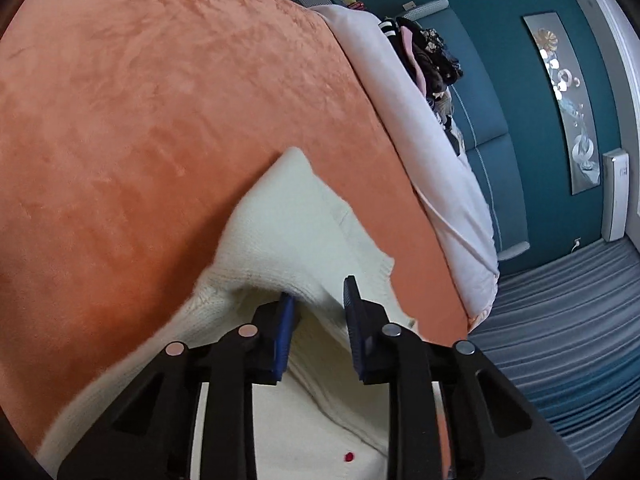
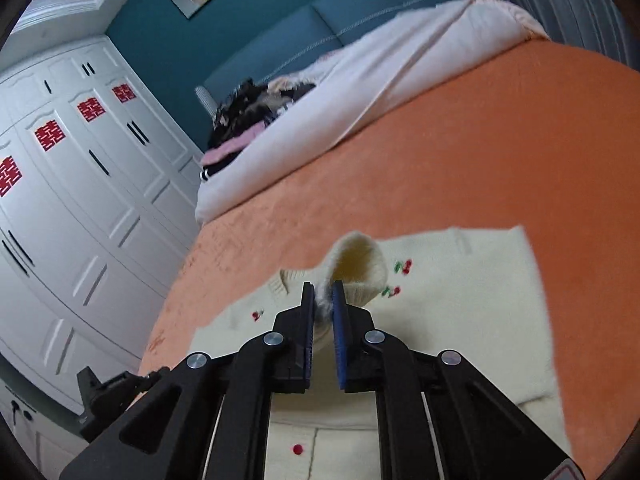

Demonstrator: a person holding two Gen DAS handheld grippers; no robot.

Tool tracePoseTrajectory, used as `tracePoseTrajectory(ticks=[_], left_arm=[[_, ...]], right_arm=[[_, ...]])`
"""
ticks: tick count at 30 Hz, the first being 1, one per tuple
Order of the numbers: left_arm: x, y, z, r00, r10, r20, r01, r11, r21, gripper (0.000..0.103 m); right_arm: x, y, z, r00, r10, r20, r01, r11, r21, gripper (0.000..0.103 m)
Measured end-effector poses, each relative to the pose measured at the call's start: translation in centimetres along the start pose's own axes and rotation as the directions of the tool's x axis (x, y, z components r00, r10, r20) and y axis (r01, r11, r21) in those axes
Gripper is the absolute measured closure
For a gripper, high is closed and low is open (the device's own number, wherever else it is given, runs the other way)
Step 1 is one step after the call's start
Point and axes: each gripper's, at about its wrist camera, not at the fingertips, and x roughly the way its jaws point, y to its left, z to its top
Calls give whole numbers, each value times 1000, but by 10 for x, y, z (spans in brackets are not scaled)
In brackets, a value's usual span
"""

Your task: Fold small clothes

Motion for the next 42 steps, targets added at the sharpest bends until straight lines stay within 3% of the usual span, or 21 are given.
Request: tracePoseTrajectory(ticks=[2,3,4,5,6,8,10,12,13,15,19,23,27,30,32,34,36,38,39,40,42], left_arm=[[15,16,-12,997,71,-36,-71,997,-11,83],[21,27,-18,996,82,-44,-83,996,-21,84],[21,34,-24,998,65,-27,-66,998,-20,88],[19,35,-28,999,49,-4,-49,999,3,88],[18,33,-29,999,51,4,-51,998,32,88],[19,30,-31,998,58,9,-59,995,82,88],[20,29,-33,999,45,23,-47,990,135,88],[20,30,-38,999,15,51,-25,979,203,88],[19,33,-40,998,-2,60,-10,978,210,88],[19,37,-39,998,-30,59,19,981,192,88],[17,39,-44,997,-40,72,24,978,208,88],[18,38,-46,996,-44,81,25,975,222,88],[17,42,-50,994,-58,91,35,972,233,88],[17,44,-52,993,-70,97,45,971,236,88],[17,45,-53,992,-75,101,49,970,239,88],[18,45,-54,991,-79,103,52,969,241,88],[18,45,-55,991,-78,106,50,969,243,88],[18,44,-55,991,-77,106,49,969,243,88],[19,45,-54,992,-75,104,48,969,242,88],[19,44,-54,992,-73,102,47,970,238,88],[17,42,-51,994,-66,89,45,975,218,88]], right_arm=[[13,-29,-12,994,-89,-59,91,996,18,95],[35,-54,-27,977,-155,-147,162,986,37,94],[56,-77,-45,944,-204,-259,224,973,50,94],[64,-92,-60,936,-198,-290,225,972,63,95],[56,-95,-62,957,-166,-238,188,979,73,95],[48,-97,-57,962,-138,-237,173,976,133,90],[35,-94,-51,961,-193,-200,225,962,152,86],[14,-74,-45,964,-255,-81,263,959,102,84],[11,-60,-42,974,-220,-55,224,971,77,84],[28,-22,-39,986,-121,-112,122,992,6,84],[91,73,-55,963,60,-263,-99,986,-137,84],[158,148,-86,927,80,-367,-181,951,-250,84],[200,173,-107,899,28,-436,-183,930,-317,84],[197,138,-93,918,-36,-395,-108,935,-337,97],[180,80,-65,937,-72,-342,-15,970,-243,97],[152,9,-38,954,-76,-291,53,995,-86,103],[112,-52,-21,958,-158,-240,168,985,23,103],[73,-84,-14,964,-193,-185,209,975,74,94],[56,-93,-14,965,-205,-162,221,971,89,82],[45,-100,-16,966,-205,-157,223,969,110,58],[35,-108,-26,972,-154,-178,182,971,158,41]])
